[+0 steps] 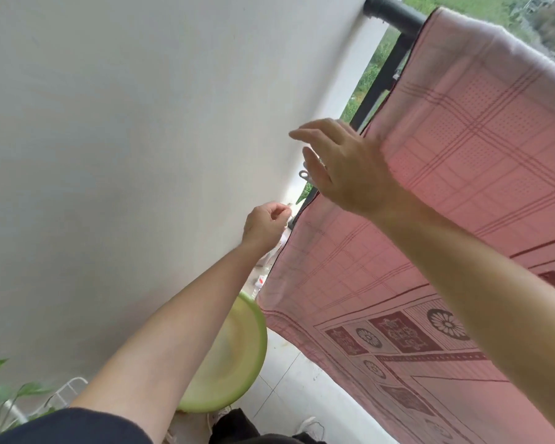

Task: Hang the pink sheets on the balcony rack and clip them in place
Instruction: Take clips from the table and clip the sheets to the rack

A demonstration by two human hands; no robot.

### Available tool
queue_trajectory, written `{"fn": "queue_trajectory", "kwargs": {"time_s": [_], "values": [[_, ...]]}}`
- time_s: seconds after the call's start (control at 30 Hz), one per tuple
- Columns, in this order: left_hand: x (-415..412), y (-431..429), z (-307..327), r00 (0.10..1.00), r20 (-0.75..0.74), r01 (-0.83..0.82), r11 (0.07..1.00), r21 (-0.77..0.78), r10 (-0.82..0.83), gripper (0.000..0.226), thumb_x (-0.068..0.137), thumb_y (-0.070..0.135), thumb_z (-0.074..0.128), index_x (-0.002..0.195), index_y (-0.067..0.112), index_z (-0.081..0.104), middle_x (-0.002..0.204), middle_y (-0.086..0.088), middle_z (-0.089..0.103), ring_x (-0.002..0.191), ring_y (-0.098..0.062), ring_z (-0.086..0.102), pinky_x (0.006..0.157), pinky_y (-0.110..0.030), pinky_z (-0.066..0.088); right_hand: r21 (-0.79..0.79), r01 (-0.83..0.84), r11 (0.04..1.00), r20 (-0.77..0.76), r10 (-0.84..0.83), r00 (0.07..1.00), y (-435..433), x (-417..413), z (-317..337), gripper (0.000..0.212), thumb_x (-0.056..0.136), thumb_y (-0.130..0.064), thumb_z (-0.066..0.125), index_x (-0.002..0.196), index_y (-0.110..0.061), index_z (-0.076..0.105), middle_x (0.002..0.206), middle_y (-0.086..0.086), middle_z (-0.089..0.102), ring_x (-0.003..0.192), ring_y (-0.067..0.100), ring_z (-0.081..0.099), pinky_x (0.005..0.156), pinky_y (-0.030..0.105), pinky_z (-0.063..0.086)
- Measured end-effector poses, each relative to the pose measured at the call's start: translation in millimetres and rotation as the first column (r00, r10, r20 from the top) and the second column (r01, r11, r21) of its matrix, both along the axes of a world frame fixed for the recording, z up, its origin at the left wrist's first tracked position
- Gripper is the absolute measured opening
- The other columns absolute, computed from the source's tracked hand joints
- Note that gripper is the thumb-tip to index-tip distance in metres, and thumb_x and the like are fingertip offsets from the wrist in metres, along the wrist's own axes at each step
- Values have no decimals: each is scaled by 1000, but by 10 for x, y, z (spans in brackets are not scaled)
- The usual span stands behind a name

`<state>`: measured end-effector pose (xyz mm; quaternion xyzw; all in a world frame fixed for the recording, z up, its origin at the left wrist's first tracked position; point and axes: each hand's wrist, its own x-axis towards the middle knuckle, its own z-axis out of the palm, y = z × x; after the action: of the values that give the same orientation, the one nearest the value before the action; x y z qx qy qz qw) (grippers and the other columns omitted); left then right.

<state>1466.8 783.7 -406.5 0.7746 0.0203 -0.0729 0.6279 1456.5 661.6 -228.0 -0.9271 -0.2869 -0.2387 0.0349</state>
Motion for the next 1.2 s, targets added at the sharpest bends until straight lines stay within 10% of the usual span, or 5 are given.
{"fn": "queue_trajectory", "kwargs": {"time_s": [0.2, 0.57, 0.87, 1.2], "values": [[-302, 387, -373, 988, 154, -109, 820, 562, 25, 48, 101, 41, 37, 139, 15, 48, 152, -8, 37, 140, -26, 29, 112, -43, 25, -6, 180, 984, -30, -180, 983, -548, -736, -997, 49, 94, -17, 55, 141, -4, 48, 147, 23, 41, 133, 37, 44, 107, 50, 39], [-1314, -550, 268, 808, 372, -16, 614, 789, -457, 63, 98, 52, 27, 145, 13, 39, 154, -16, 32, 142, -34, 27, 113, -55, 25, -70, 657, 750, -255, -651, 715, -1792, -2741, -1339, 65, 100, -43, 38, 155, -11, 23, 162, 19, 16, 148, 34, 21, 119, 52, 24], [-3252, -2643, 814, 445, 412, 157, 522, 838, -795, 70, 99, 58, 18, 156, 20, 7, 163, -7, -13, 149, -25, -14, 120, -53, -1, 112, 955, 274, -235, -927, 293, -3257, -5448, -1058, 83, 96, -60, 37, 158, -12, 11, 165, 18, -1, 152, 36, 5, 122, 52, 12], [-5243, -4738, 974, -15, 406, 323, 380, 867, -914, 68, 100, 55, 22, 156, 18, 10, 163, -7, -15, 148, -23, -18, 119, -52, -3, 257, 945, -202, -373, -923, -95, -4219, -7660, -1262, 83, 97, -60, 40, 158, -22, -1, 165, 11, -11, 153, 29, -3, 122, 44, 4]]}}
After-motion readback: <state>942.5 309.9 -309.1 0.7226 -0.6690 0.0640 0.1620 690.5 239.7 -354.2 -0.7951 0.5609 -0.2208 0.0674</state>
